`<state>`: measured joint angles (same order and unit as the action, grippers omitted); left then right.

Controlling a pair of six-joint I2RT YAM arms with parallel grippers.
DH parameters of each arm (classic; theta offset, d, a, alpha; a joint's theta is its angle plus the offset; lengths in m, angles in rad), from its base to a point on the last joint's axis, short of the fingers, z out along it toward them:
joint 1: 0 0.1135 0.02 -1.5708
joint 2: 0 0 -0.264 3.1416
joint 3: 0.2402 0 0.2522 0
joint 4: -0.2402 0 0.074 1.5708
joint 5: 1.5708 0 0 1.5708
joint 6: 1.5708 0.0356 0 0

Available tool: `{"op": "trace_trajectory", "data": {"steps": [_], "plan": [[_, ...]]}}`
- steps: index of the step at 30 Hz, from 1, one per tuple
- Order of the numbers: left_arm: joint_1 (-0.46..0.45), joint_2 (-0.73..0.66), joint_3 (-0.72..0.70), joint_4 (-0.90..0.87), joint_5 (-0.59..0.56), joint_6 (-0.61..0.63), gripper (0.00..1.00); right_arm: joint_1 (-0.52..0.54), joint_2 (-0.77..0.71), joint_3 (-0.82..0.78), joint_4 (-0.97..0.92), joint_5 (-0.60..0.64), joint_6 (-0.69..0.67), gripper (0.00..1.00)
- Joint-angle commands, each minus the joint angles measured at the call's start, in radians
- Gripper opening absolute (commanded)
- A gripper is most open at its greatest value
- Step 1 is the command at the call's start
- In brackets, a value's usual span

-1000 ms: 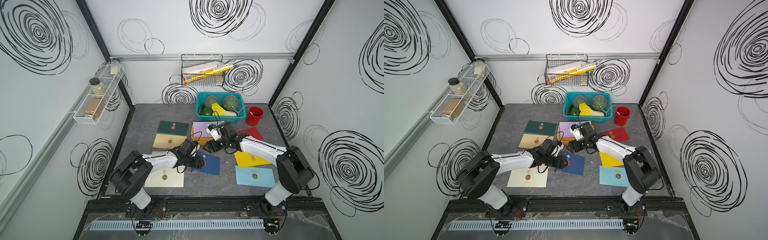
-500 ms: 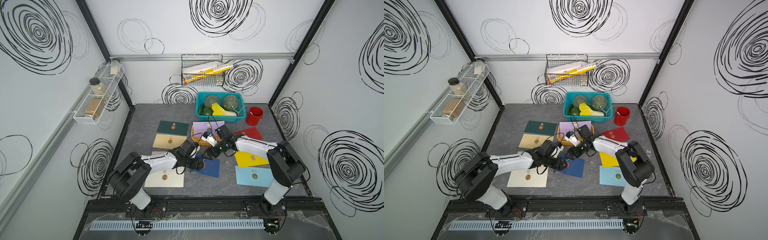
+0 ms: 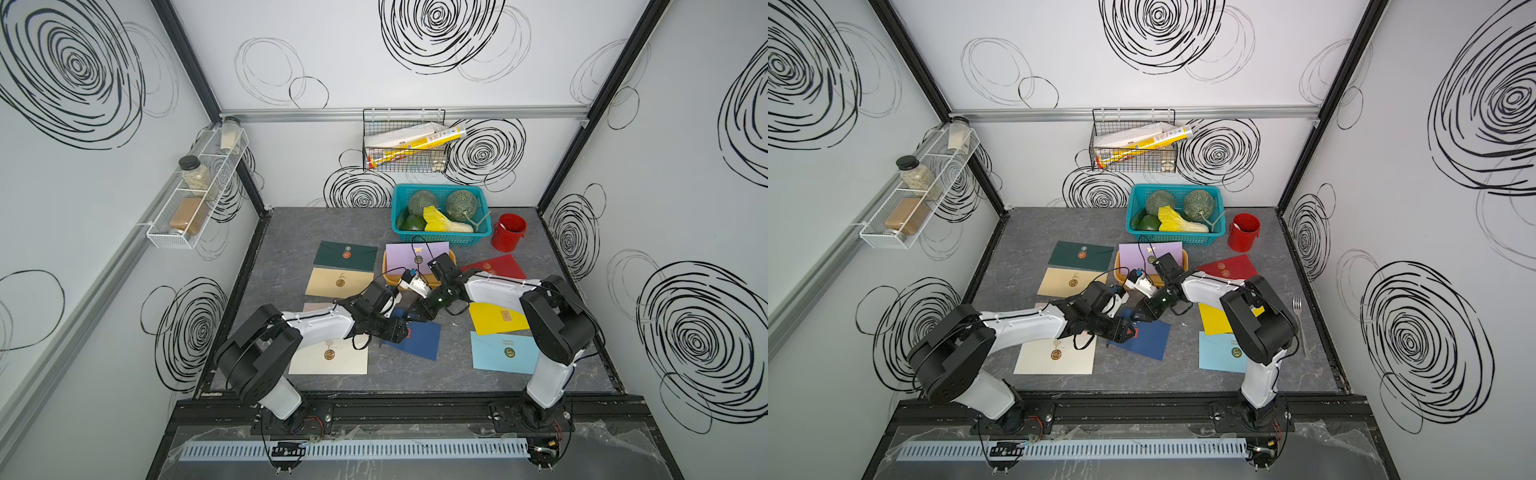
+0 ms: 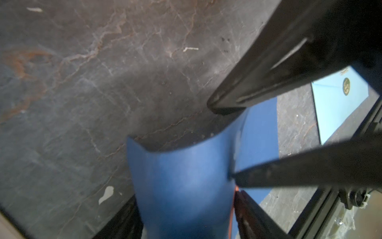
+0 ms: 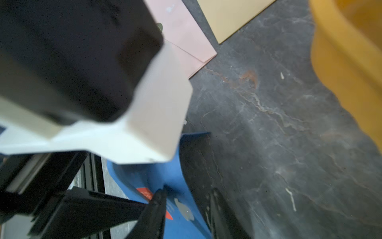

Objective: Put the sealed envelopes into the storage box
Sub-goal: Pick up the envelope from the center of the board.

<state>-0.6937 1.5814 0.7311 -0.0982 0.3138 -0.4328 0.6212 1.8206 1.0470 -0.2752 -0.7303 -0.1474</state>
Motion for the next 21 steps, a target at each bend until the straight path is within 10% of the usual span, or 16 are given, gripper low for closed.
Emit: {"op": "trace_trajectory", "data": {"steps": [1,8,14,21], "plan": [[-0.003,-0.003,-0.019,-0.005,-0.007,0.008,0.73,0.009,0.016,0.005,-0.019,-0.087,-0.039,0.26],[0.013,-0.021,-0.013,-0.013,-0.014,-0.001,0.74,0.008,0.001,0.014,-0.067,-0.116,-0.069,0.0],[0.07,-0.137,0.086,-0.132,-0.039,-0.022,0.99,0.0,-0.021,0.04,-0.128,-0.047,-0.027,0.0],[0.275,-0.224,0.233,-0.226,-0.159,-0.143,0.98,-0.006,-0.109,0.084,-0.214,0.037,-0.015,0.0]]}}
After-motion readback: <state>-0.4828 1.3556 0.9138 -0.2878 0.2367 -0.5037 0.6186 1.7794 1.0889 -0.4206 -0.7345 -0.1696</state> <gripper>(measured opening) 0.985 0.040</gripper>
